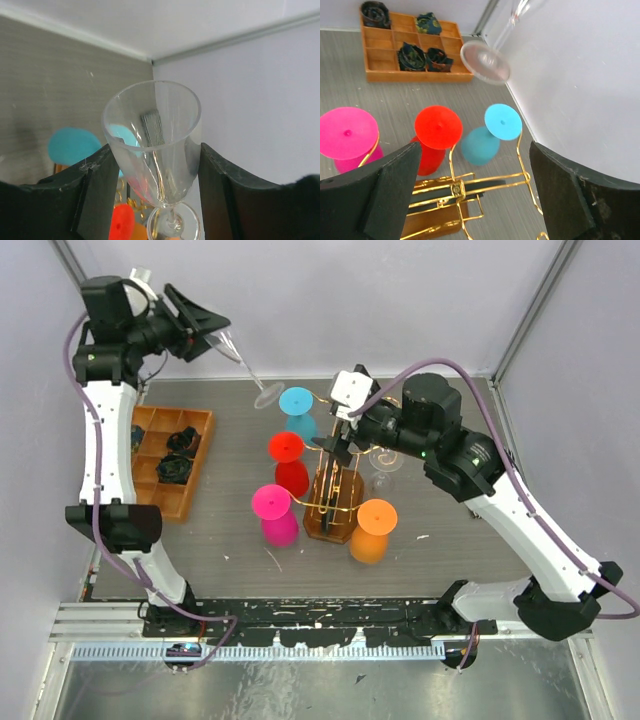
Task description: Take the wine glass off the wine glass rack
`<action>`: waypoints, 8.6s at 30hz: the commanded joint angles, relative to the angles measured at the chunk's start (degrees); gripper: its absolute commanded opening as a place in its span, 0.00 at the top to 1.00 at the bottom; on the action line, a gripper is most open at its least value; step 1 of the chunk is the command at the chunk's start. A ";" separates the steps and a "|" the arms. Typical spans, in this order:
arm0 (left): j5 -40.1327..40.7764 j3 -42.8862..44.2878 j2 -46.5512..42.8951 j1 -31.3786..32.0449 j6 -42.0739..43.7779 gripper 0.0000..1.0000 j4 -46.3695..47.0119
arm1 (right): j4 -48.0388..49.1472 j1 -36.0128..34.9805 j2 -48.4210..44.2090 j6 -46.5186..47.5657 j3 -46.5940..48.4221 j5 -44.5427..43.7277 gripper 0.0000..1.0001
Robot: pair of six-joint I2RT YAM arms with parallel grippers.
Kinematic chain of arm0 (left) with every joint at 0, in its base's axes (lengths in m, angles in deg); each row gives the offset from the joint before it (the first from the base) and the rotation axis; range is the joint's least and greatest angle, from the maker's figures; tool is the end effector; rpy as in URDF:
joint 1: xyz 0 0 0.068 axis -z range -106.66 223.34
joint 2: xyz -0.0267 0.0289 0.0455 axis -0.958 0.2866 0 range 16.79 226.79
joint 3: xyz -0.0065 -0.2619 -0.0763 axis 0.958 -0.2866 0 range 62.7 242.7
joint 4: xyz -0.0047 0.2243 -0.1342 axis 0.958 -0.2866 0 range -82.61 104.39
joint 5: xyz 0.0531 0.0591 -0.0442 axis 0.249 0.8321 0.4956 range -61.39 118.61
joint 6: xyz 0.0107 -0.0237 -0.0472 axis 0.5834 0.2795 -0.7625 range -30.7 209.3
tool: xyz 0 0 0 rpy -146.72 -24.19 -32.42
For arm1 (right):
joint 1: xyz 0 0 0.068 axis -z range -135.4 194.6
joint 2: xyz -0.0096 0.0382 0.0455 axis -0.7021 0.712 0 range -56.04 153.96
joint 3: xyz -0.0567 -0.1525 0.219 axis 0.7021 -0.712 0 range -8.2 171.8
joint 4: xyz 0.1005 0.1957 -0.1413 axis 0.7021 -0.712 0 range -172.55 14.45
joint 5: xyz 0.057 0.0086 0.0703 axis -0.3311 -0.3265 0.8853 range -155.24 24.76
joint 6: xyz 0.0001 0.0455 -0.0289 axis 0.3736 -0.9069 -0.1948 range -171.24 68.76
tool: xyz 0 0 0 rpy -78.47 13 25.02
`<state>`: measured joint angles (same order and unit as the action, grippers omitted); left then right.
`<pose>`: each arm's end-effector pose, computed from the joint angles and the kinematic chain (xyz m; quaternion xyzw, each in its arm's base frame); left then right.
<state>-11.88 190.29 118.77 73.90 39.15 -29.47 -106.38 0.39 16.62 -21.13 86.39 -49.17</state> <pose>0.3655 -0.0268 0.5002 -0.1348 0.7752 -0.4888 0.3769 0.1745 0.1836 0.4961 -0.5269 0.5447 0.1844 0.6259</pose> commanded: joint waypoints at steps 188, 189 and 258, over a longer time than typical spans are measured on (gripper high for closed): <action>29.36 10.76 1.05 15.47 15.40 0.01 -13.30 | -3.92 11.39 10.15 -18.77 12.62 11.41 0.99; 26.40 13.26 2.78 15.44 14.65 0.01 -13.88 | -2.32 10.08 9.46 -15.68 10.56 9.94 0.99; 24.94 -5.85 -11.07 7.89 23.78 0.38 -15.42 | 4.08 -4.99 11.04 -4.88 11.71 -1.29 0.14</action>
<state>6.85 189.24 112.52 84.59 59.83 -46.32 -108.11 -4.35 33.45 -24.63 98.49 -47.64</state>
